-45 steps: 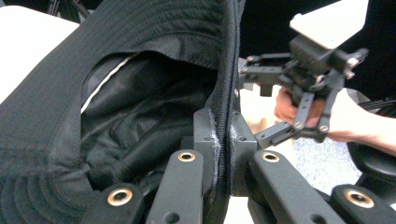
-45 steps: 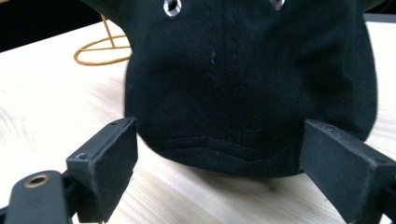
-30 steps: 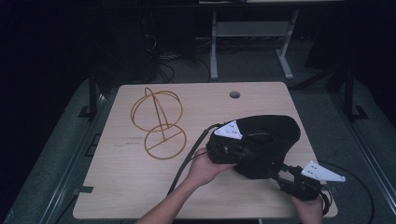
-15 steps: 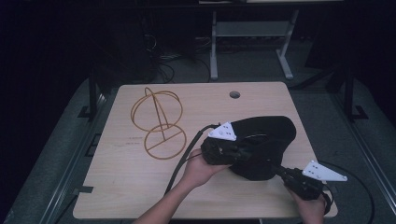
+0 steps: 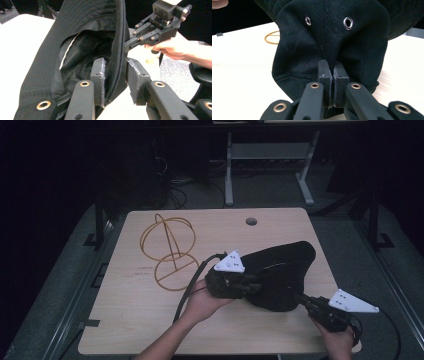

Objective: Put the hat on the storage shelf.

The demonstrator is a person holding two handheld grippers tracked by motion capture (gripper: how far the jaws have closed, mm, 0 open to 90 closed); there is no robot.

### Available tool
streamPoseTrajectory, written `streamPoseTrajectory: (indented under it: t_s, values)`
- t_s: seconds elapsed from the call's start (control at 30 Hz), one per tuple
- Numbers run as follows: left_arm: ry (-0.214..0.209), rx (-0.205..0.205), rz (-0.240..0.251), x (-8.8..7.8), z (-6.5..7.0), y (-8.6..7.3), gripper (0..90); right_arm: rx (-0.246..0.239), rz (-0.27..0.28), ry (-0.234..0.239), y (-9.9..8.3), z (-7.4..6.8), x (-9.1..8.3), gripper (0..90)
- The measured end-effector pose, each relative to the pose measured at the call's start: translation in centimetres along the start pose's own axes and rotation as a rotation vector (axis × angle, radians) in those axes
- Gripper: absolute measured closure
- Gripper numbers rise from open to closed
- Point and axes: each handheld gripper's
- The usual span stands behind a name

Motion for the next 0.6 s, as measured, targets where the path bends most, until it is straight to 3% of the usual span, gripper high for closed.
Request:
streamPoseTrajectory:
  t_s: [0.4,0.6]
  values:
    - [0.061,0.035,-0.037,-1.6,0.4,-1.0,57.0,-0.036,0.015,0.004,1.8,0.1,-0.8,87.9]
    - [0.081,0.021,-0.028,-2.5,0.3,-1.8,55.7,-0.049,0.017,0.007,2.5,0.1,-1.1,88.0]
Point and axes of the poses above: each handheld gripper's, and its own axes: x roughly forward along the jaws, y roughly out of its top, z roughly to its right, and after that the axes turned 12 degrees about x, right-handed
